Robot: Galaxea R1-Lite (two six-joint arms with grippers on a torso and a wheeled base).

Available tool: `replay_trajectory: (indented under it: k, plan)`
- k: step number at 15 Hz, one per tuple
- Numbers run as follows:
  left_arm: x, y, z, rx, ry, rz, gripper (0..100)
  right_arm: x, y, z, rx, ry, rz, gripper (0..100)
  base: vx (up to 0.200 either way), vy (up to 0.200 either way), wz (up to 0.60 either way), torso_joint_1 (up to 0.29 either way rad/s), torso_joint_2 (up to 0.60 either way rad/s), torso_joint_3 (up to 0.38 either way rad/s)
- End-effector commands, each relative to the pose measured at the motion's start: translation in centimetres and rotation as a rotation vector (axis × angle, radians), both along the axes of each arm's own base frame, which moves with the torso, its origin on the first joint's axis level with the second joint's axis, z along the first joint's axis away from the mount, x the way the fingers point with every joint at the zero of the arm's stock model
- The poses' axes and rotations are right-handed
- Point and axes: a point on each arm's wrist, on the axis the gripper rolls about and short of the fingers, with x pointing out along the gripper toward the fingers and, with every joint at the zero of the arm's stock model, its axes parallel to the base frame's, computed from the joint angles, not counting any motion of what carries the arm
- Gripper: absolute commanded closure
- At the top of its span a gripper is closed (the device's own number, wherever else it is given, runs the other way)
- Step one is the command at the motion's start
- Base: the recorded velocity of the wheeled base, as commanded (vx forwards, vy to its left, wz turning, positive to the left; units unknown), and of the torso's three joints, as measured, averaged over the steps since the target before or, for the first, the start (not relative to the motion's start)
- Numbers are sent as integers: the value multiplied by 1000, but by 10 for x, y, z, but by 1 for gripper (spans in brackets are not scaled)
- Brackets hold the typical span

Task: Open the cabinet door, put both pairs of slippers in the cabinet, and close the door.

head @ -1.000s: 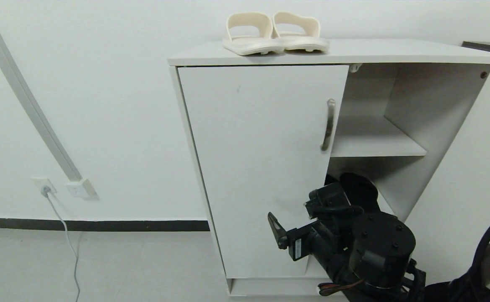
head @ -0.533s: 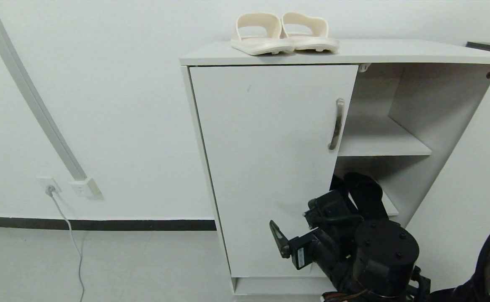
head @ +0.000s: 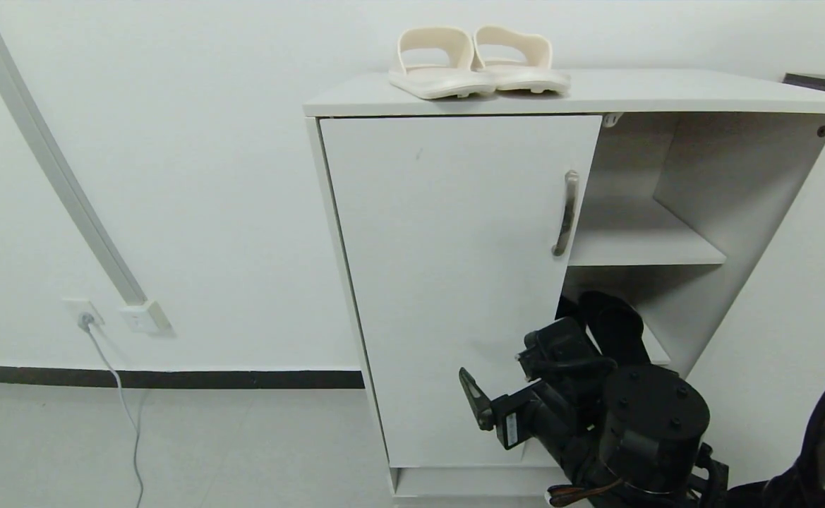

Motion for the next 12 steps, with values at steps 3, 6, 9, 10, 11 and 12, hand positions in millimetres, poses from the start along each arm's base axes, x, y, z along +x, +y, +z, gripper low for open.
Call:
replay_trajectory:
  k: [3, 6, 9, 10, 11, 12]
  plan:
    - [0, 0, 0, 2, 1, 0, 100, -1, -2, -3, -12, 8, -3, 0, 0, 0, 0, 17, -227, -344]
    - [0, 0, 0, 1, 2, 0, 100, 0, -4, -1, -7, 3, -9, 0, 0, 0, 0, 38, -535, -365]
    - [0, 0, 0, 4, 1, -1, 100, 0, -4, -1, -8, 4, -8, 0, 0, 0, 0, 107, -465, -357]
    - [0, 0, 0, 5, 3, -1, 100, 0, -4, -1, -7, 5, -9, 0, 0, 0, 0, 115, -461, -339]
    - [0, 0, 0, 5, 1, -1, 100, 0, -4, -1, -5, 4, -9, 0, 0, 0, 0, 124, -466, -334]
    - [0, 0, 0, 5, 3, -1, 100, 0, -4, -1, -5, 4, -9, 0, 0, 0, 0, 144, -461, -325]
